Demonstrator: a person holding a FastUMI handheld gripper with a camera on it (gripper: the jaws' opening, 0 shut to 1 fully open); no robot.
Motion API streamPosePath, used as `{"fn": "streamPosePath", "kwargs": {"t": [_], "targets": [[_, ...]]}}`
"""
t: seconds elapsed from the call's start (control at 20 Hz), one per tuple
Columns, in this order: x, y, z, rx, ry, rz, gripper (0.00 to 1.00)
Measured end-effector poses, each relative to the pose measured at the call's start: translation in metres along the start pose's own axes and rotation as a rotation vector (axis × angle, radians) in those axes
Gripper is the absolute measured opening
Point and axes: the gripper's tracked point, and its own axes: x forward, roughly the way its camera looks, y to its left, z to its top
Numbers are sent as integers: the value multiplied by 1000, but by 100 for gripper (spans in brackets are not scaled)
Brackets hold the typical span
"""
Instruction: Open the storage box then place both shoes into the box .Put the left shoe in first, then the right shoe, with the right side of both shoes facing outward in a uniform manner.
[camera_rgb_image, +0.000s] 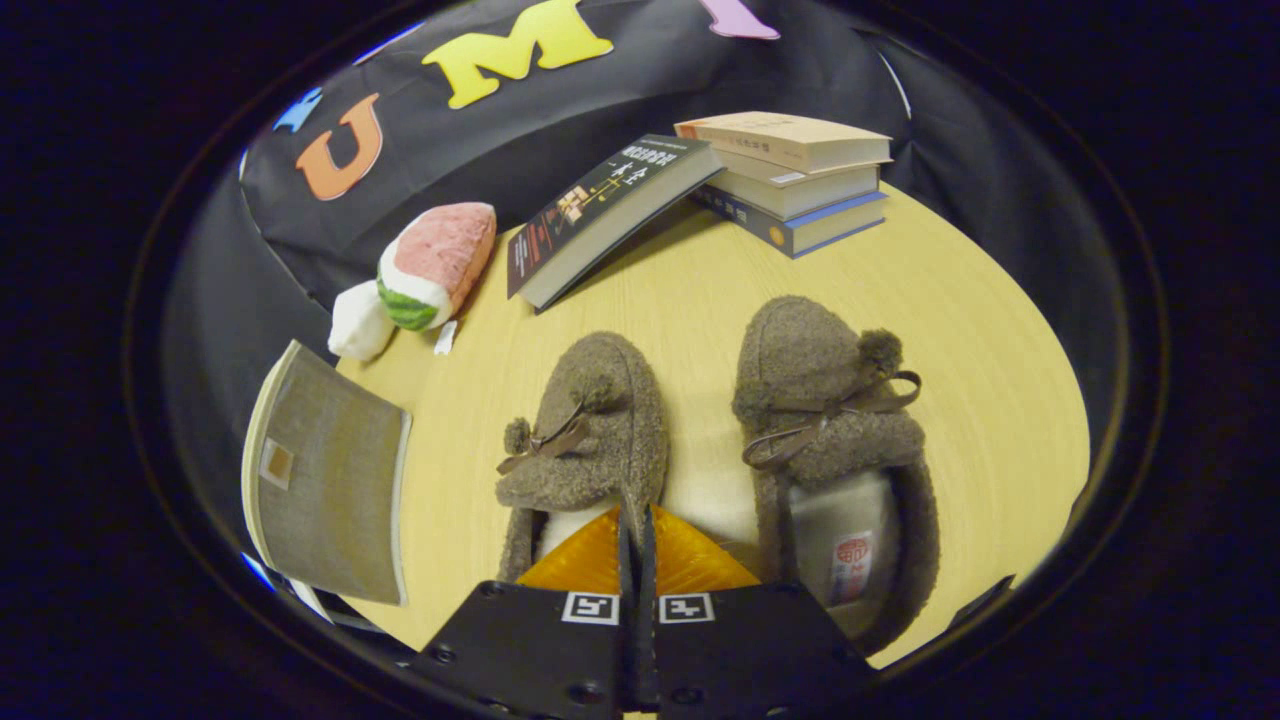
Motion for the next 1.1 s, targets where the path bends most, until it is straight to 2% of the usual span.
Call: {"fn": "streamPosePath", "kwargs": {"t": [0.3, 0.6, 0.85, 1.1], "targets": [[-21, 12, 6, 114, -20, 2, 0], [-74, 59, 21, 214, -87, 18, 0], [-132, 132, 55, 267, -191, 61, 0], [-168, 233, 78, 255, -280, 136, 0]]}}
